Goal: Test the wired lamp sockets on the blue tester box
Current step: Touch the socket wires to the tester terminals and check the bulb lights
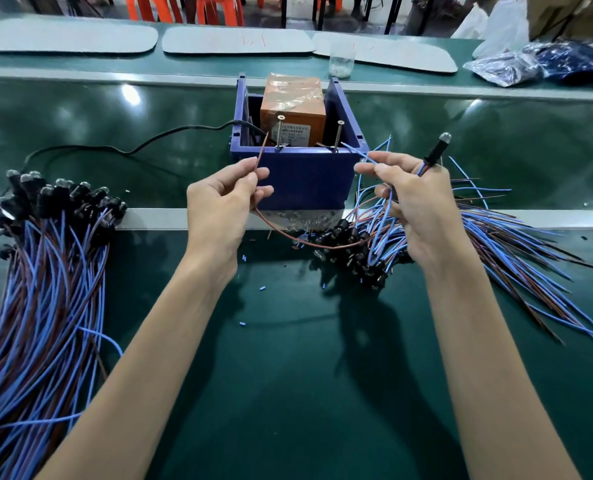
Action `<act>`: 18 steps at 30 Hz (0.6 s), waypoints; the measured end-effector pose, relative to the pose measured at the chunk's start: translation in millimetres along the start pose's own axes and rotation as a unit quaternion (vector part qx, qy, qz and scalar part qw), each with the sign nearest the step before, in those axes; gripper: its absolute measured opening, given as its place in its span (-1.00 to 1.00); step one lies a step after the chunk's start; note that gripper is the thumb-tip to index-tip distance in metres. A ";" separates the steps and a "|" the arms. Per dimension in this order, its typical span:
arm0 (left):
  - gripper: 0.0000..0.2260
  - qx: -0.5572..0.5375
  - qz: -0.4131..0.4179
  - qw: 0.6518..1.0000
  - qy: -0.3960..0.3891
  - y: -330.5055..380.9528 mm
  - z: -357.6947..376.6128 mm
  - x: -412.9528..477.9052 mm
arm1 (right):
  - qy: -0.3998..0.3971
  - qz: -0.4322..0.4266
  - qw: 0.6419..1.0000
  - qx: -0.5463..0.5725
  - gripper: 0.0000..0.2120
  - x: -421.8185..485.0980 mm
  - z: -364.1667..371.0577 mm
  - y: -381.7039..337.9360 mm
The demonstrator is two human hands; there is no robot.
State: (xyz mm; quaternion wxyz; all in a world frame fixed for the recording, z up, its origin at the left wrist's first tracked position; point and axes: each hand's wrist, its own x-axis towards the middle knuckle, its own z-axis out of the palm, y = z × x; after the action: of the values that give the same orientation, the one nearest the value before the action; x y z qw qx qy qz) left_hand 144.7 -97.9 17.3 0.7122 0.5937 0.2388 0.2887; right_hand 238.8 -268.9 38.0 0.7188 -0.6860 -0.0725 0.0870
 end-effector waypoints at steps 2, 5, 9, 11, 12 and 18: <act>-0.76 0.003 -0.002 1.000 0.000 -0.3 1.4 -0.4 | -0.001 0.007 1.000 0.015 -0.80 -0.4 -0.3 -1.4; -0.78 0.003 0.003 1.000 -0.003 -0.4 2.2 -2.1 | -0.005 0.006 1.000 0.025 -0.77 0.4 -2.2 -1.9; -0.85 -0.009 0.000 1.000 0.000 2.1 0.7 -3.1 | -0.013 0.009 1.000 0.019 -0.77 1.4 -2.3 0.6; -0.85 -0.007 -0.004 1.000 0.002 3.5 -0.8 -3.2 | -0.018 0.019 0.999 0.028 -0.76 1.3 -1.3 1.7; -0.86 -0.007 -0.004 1.000 0.001 4.2 -1.4 -3.2 | -0.021 0.024 0.999 0.035 -0.76 1.3 -1.1 2.1; -0.83 0.021 -0.005 1.000 -0.009 4.3 -3.3 -0.9 | -0.036 0.041 0.996 0.077 -0.74 4.9 -2.1 3.4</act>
State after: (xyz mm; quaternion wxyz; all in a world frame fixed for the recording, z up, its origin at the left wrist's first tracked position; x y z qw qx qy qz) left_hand 141.3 -95.6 20.9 0.7029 0.6102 0.2415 0.2743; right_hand 244.0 -269.7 34.4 0.7622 -0.6274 -0.0633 0.1463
